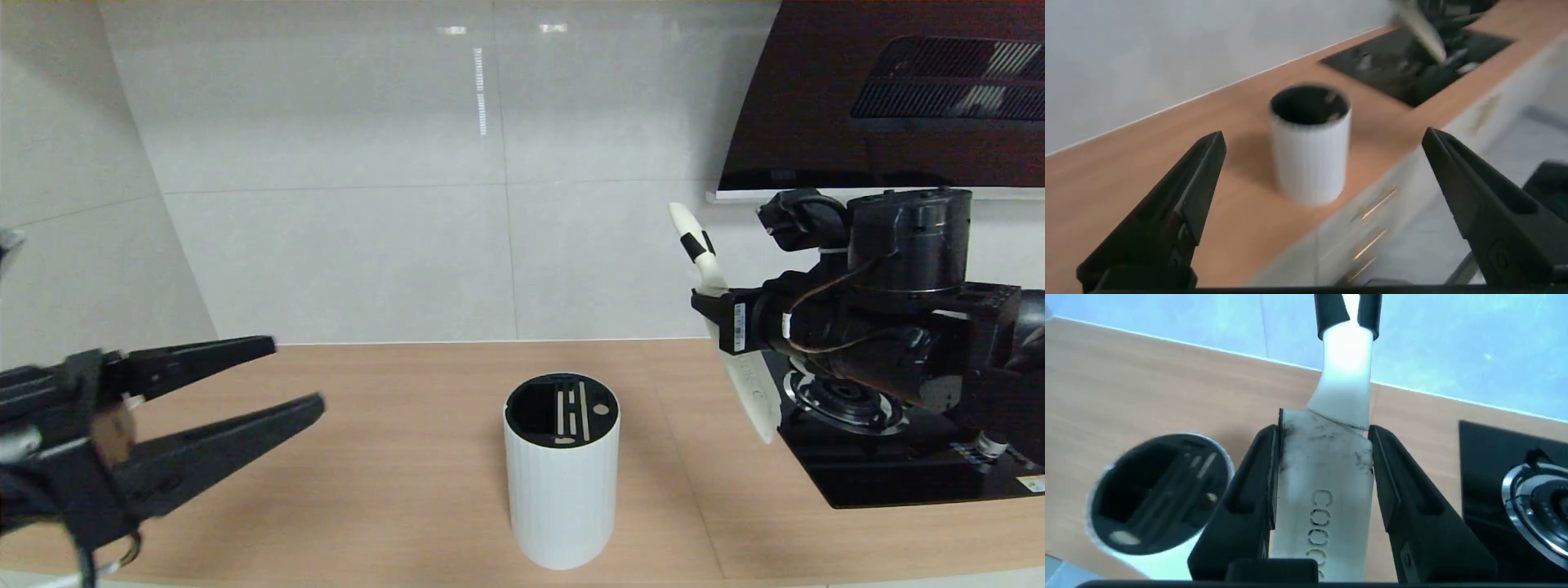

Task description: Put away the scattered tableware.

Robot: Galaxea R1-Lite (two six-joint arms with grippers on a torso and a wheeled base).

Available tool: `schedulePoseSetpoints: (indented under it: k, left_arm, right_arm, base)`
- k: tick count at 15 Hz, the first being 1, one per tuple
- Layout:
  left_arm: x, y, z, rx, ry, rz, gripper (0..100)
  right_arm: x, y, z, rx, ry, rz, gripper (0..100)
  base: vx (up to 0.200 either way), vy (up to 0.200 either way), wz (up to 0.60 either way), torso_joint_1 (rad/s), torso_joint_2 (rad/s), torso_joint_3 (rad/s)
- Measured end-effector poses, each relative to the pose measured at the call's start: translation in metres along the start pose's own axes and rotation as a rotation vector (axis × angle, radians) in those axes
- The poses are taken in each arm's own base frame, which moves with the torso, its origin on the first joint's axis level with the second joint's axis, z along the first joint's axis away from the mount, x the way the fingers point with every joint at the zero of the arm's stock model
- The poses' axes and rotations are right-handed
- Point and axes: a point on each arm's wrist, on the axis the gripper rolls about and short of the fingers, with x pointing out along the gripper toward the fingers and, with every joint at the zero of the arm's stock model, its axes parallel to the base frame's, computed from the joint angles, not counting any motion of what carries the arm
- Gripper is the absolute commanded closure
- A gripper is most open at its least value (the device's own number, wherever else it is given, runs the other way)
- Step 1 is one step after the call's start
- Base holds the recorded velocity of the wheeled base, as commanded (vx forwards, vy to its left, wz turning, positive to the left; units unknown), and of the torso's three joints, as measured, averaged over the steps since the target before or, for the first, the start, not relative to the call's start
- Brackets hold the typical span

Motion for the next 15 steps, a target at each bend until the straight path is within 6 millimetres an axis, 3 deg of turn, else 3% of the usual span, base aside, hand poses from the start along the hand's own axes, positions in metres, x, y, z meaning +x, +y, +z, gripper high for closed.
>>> schedulePoseSetpoints:
  k: [4,7,12,15]
  left_arm:
    - [0.07,-0.002,0.005,-0.331,-0.031,-0.184,0]
    - [0.107,-0.004,-0.004,-0.345,-0.105,-0.278,0]
    - [0.139,-0.012,-0.04,-0.37,-0.125,-0.371,0]
    - [0.149,-0.018,-0.045,-0.458,-0.108,-0.355,0]
  right_arm:
    - [-0.018,0.028,0.001,0.048,-0.02,0.087,100]
    - [-0.027,0.048,-0.004,0.111,-0.013,0.159,100]
    - [-0.035,0.065,-0.023,0.076,0.04,0.22,100]
    - [-0.042,0.08,-0.025,0.067,0.034,0.276,100]
  base:
    - [0.0,0.0,0.0,0.0,0.0,0.0]
    - [0.0,0.0,0.0,0.0,0.0,0.0]
    - [0.0,0.0,0.0,0.0,0.0,0.0]
    - [0.0,0.0,0.0,0.0,0.0,0.0]
